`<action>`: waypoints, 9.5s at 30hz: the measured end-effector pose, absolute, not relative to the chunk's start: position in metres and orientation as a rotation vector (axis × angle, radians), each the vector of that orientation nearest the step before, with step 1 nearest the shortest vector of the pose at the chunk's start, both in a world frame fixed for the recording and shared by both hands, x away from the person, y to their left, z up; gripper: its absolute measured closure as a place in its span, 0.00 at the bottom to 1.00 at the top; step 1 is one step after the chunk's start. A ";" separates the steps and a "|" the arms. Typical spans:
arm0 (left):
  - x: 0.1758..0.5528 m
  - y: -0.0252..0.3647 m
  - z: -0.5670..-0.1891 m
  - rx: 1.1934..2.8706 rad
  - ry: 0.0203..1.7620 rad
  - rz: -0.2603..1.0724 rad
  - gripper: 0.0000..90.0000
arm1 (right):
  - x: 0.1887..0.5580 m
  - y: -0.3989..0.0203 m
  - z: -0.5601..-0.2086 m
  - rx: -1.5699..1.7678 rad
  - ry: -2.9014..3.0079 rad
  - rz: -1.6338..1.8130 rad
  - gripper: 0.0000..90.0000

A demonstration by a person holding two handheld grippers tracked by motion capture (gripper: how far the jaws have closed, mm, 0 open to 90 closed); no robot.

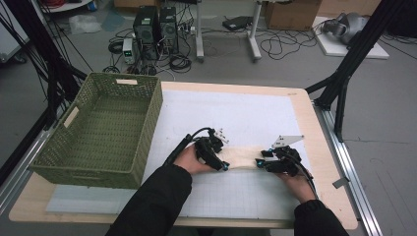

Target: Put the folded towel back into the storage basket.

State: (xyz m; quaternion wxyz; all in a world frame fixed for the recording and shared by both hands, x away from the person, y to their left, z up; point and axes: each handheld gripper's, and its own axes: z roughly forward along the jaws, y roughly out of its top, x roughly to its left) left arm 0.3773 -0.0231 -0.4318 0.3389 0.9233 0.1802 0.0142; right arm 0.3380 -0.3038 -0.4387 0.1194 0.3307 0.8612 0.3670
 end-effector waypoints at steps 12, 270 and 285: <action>0.372 -0.024 -0.434 2.390 0.480 0.101 0.36 | 0.338 -0.303 -0.439 0.985 2.509 1.055 0.51; 0.381 0.250 -0.301 1.332 1.255 -0.063 0.89 | 0.307 -0.324 -0.431 0.959 2.395 1.196 0.14; 0.367 0.298 -0.307 1.315 1.344 -0.008 0.89 | 0.309 -0.324 -0.433 0.952 2.405 1.188 0.14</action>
